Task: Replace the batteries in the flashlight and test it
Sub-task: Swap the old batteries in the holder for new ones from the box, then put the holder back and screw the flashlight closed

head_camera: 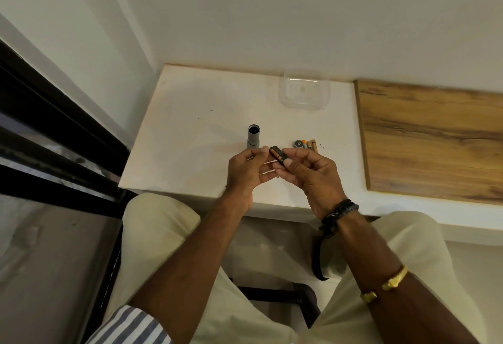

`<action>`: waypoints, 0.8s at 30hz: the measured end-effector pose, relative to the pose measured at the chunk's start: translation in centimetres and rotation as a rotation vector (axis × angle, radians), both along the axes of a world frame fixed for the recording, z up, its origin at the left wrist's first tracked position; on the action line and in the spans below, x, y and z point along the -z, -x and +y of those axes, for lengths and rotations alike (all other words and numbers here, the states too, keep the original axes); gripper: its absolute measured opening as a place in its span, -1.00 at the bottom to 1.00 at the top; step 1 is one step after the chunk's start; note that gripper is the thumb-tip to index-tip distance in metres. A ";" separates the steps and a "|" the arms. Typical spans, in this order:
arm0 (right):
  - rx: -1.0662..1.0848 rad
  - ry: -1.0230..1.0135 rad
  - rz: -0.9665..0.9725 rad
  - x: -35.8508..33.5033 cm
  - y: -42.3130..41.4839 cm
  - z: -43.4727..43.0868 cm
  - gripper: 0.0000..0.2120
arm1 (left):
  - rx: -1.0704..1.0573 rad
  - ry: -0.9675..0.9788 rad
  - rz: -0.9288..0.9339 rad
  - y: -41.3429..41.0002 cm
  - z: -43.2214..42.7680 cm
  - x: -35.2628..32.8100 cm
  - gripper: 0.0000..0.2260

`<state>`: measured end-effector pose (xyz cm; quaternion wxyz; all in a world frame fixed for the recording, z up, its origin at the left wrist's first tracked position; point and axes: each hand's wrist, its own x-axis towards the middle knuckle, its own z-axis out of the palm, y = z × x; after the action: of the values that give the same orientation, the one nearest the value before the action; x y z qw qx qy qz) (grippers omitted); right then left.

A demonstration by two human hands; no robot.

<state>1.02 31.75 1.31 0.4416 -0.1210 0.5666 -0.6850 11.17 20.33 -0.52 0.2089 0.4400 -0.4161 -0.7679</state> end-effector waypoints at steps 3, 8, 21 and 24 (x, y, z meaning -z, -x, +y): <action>0.056 0.045 -0.084 -0.1 0.2 -0.2 -0.79 | 0.008 0.126 -0.081 0.1 -0.4 0.0 -0.84; 0.186 0.110 -0.315 -0.7 0.6 -0.8 -0.84 | -0.272 0.676 -0.386 0.2 -1.5 1.2 -0.83; 0.169 0.032 -0.401 0.6 1.2 -1.0 -0.91 | 0.018 0.910 -0.427 2.1 -3.6 4.3 -0.71; 0.145 0.037 -0.409 0.6 1.1 -0.9 -0.84 | 0.032 0.991 -0.388 1.9 -3.1 3.9 -0.73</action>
<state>-0.09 30.86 0.75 0.4947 0.0534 0.4597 -0.7356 9.30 17.21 -4.42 0.2992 0.4161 -0.7665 -0.3871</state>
